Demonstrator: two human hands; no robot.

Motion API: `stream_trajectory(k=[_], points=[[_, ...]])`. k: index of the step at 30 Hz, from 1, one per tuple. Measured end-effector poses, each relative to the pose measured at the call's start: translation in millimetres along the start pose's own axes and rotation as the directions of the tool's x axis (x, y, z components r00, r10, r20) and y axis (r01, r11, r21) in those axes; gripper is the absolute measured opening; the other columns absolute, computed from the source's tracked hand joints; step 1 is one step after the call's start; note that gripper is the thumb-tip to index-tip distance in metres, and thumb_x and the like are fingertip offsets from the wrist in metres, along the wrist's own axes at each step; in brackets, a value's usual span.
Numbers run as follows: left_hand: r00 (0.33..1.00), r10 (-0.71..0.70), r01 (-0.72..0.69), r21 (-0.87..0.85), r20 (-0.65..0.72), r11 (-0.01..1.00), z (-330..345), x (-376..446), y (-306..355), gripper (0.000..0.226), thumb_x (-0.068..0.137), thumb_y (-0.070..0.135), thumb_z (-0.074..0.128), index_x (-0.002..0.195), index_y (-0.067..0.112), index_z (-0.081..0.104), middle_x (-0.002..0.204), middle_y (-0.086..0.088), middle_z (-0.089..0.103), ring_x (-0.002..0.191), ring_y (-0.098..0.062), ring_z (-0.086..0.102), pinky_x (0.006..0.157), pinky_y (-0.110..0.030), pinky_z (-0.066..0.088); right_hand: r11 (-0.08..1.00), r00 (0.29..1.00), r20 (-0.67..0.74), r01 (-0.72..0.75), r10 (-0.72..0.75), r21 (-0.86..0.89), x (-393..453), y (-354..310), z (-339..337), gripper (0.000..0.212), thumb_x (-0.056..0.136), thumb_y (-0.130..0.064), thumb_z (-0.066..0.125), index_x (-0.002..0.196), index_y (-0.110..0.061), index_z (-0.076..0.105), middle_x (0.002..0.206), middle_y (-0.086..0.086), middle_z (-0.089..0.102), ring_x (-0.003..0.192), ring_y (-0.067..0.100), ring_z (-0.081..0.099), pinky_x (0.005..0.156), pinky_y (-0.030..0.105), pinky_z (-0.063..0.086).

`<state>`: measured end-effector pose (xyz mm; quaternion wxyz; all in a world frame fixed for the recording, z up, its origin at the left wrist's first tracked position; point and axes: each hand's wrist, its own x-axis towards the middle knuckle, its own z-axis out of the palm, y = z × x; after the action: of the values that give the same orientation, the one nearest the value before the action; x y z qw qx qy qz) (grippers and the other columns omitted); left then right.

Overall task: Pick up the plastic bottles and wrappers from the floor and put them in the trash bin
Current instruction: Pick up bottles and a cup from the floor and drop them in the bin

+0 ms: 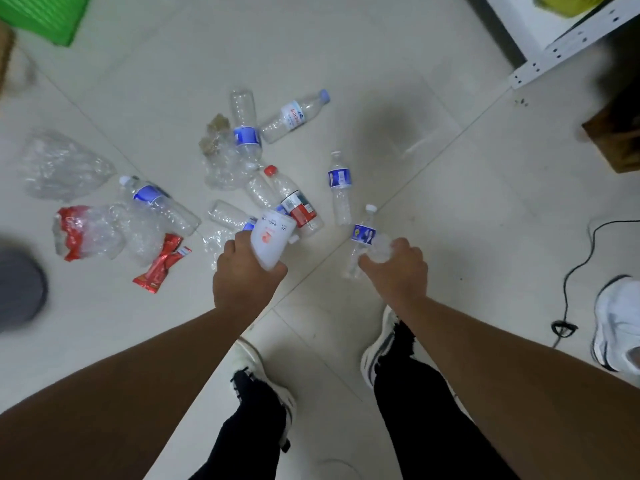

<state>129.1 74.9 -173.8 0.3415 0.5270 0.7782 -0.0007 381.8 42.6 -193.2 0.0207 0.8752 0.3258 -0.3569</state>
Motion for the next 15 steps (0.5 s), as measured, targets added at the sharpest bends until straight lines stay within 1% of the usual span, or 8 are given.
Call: stream_trajectory(k=[2, 5, 9, 12, 15], points=[[1.000, -0.010, 0.010, -0.005, 0.009, 1.000, 23.8, 11.9, 0.3, 0.067, 0.070, 0.038, 0.080, 0.127, 0.017, 0.050, 0.110, -0.006, 0.056, 0.101, -0.035, 0.060, 0.082, -0.045, 0.054, 0.999, 1.000, 0.014, -0.026, 0.026, 0.025, 21.2, 9.1, 23.9, 0.078, 0.073, -0.062, 0.081, 0.127, -0.012, 0.057, 0.120, 0.014, 0.057, 0.110, 0.040, 0.062, 0.101, 0.044, 0.048], [1.000, 0.014, -0.014, 0.007, 0.000, 1.000, 73.2, 35.2, -10.6, 0.064, 0.070, 0.038, 0.078, 0.124, 0.020, 0.050, 0.109, -0.004, 0.055, 0.100, -0.035, 0.060, 0.084, -0.049, 0.056, 0.995, 0.999, -0.036, -0.034, 0.038, 0.091, 66.9, 19.4, 72.6, 0.081, 0.071, -0.058, 0.084, 0.127, -0.007, 0.055, 0.122, 0.015, 0.052, 0.106, 0.041, 0.063, 0.098, 0.043, 0.051], [0.998, 0.021, -0.022, -0.022, -0.052, 1.000, 140.4, 68.1, -41.5, 0.067, 0.068, 0.043, 0.077, 0.127, 0.025, 0.050, 0.110, -0.001, 0.056, 0.100, -0.031, 0.058, 0.084, -0.049, 0.056, 0.979, 0.987, -0.083, -0.126, 0.140, 0.159, 129.9, 31.7, 145.9, 0.081, 0.074, -0.057, 0.083, 0.129, -0.008, 0.049, 0.128, 0.017, 0.045, 0.105, 0.043, 0.063, 0.092, 0.042, 0.053], [0.992, 0.031, -0.035, -0.026, -0.123, 0.999, 170.6, 73.7, -67.9, 0.066, 0.066, 0.046, 0.075, 0.124, 0.029, 0.048, 0.108, 0.003, 0.054, 0.097, -0.025, 0.056, 0.080, -0.042, 0.053, 0.960, 0.971, -0.073, -0.211, 0.227, 0.183, 158.9, 42.9, 181.5, 0.074, 0.078, -0.044, 0.079, 0.134, -0.010, 0.045, 0.135, 0.016, 0.043, 0.109, 0.044, 0.062, 0.090, 0.043, 0.052], [0.988, 0.021, -0.019, 0.011, -0.155, 1.000, 164.3, 56.7, -86.7, 0.066, 0.066, 0.047, 0.075, 0.123, 0.027, 0.049, 0.107, 0.003, 0.054, 0.095, -0.025, 0.054, 0.077, -0.040, 0.050, 0.970, 0.983, -0.089, -0.138, 0.159, 0.202, 151.2, 52.5, 181.0, 0.073, 0.081, -0.034, 0.078, 0.140, -0.009, 0.043, 0.135, 0.018, 0.052, 0.113, 0.042, 0.064, 0.095, 0.046, 0.054]])
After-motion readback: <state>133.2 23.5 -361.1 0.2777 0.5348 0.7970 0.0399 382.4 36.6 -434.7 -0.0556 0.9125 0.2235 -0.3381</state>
